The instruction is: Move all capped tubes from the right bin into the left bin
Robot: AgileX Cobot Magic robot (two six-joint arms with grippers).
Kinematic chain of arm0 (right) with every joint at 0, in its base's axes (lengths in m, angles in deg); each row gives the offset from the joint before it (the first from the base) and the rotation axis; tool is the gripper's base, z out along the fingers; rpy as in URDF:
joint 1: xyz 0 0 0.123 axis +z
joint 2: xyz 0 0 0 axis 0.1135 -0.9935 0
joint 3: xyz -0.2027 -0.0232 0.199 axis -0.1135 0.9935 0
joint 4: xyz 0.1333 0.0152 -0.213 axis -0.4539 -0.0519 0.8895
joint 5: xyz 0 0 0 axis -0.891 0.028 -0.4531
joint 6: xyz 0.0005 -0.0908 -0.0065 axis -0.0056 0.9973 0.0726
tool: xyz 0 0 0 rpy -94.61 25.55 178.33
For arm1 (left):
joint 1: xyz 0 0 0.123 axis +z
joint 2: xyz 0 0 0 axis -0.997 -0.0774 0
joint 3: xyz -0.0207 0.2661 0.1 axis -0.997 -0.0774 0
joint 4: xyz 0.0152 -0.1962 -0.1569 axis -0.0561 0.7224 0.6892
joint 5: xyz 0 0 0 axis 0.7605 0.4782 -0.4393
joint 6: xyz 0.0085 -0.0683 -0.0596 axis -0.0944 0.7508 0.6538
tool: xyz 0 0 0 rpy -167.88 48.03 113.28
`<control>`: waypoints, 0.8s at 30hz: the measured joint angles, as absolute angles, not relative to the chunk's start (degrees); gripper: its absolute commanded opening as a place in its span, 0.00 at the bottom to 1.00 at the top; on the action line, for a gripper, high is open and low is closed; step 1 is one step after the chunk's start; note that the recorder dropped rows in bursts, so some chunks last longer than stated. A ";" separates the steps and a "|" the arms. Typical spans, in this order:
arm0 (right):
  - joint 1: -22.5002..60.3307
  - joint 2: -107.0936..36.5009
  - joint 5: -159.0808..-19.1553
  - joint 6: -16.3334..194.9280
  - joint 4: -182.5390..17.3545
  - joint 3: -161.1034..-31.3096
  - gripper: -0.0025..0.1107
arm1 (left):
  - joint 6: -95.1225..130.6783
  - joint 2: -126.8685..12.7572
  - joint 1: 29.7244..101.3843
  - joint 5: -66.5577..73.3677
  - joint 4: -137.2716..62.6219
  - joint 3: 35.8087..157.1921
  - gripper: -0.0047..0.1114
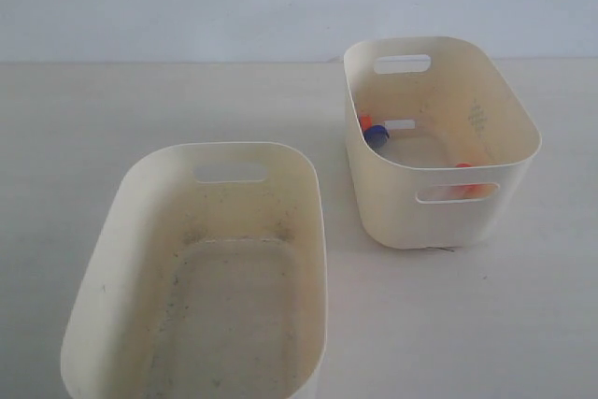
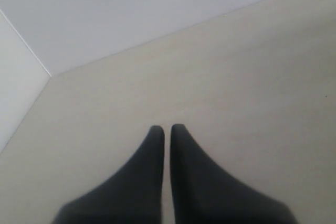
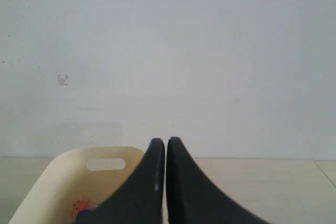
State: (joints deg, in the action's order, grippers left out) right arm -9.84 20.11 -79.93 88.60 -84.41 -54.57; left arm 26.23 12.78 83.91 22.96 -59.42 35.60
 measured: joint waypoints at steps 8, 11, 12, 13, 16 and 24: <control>-9.84 20.11 -82.64 88.60 -85.64 -54.57 0.03 | 26.23 12.78 83.91 22.96 -59.42 35.60 0.08; -9.84 20.11 -83.67 88.60 -85.91 -54.57 0.03 | 26.23 12.78 83.91 22.96 -59.42 35.60 0.08; -9.84 20.11 -83.79 88.60 -85.91 -54.57 0.03 | 26.23 12.78 83.91 22.96 -59.42 35.60 0.08; -9.84 20.11 -83.79 88.60 -85.91 -54.57 0.03 | 26.23 12.78 83.91 22.96 -59.42 35.60 0.08; -9.84 19.12 -80.13 90.93 -85.99 -58.04 0.03 | 26.23 12.78 83.91 22.96 -59.42 35.60 0.08; -9.84 1.79 -59.43 92.87 -91.27 -76.49 0.03 | 26.23 12.78 83.91 22.96 -59.42 35.60 0.08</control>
State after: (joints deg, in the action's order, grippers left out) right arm -9.84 1.79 -59.43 92.87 -91.27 -76.49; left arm 26.23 12.78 83.91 22.96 -59.42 35.60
